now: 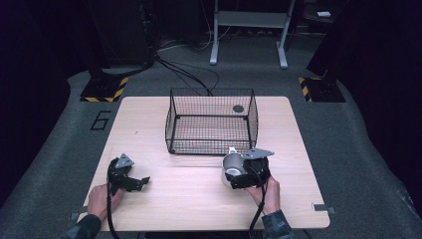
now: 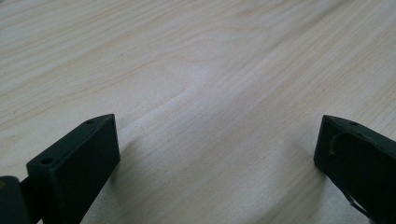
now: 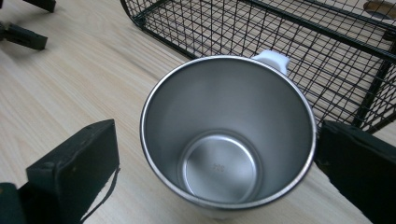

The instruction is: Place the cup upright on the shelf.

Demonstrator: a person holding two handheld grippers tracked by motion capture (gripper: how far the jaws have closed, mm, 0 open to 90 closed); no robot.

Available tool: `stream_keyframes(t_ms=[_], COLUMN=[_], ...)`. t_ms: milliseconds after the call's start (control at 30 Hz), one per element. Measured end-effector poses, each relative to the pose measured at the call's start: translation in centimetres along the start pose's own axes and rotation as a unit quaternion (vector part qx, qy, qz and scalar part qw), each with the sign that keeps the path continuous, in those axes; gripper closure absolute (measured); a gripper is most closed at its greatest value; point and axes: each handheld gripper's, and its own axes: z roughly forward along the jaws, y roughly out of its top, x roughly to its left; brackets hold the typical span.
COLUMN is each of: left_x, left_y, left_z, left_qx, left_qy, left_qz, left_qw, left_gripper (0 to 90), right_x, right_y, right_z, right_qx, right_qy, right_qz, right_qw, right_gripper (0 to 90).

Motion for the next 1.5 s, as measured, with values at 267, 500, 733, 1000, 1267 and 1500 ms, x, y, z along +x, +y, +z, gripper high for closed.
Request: stream_keyframes(t_ms=[267,500,733,1000,1267,1500], left_x=[0.0,0.0,0.0,0.0,0.0,0.0], left_y=[0.0,0.0,0.0,0.0,0.0,0.0], left_z=[0.0,0.0,0.0,0.0,-0.1,0.0], left_qx=[0.0,0.0,0.0,0.0,0.004,0.001], left_qy=[0.0,0.0,0.0,0.0,-0.002,0.0], left_qz=[0.0,0.0,0.0,0.0,0.0,0.001], left_qw=[1.0,1.0,1.0,1.0,1.0,1.0], left_gripper=[0.2,0.2,0.2,0.2,0.2,0.2], right_x=[-0.1,0.1,0.4,0.4,0.6,0.3], right_y=[0.2,0.7,0.7,0.6,0.4,0.1], right_z=[1.2,2.2,2.7,2.9,2.8,2.6], right_qx=[0.01,0.021,0.024,0.03,0.025,0.021], right_qy=[-0.018,-0.025,-0.033,-0.037,-0.037,-0.024], right_qz=[0.008,0.015,0.023,0.024,0.026,0.002], right_qw=[0.9997,0.9994,0.9989,0.9985,0.9987,0.9995], right_gripper=[0.0,0.9,4.5,4.5,5.3,5.4])
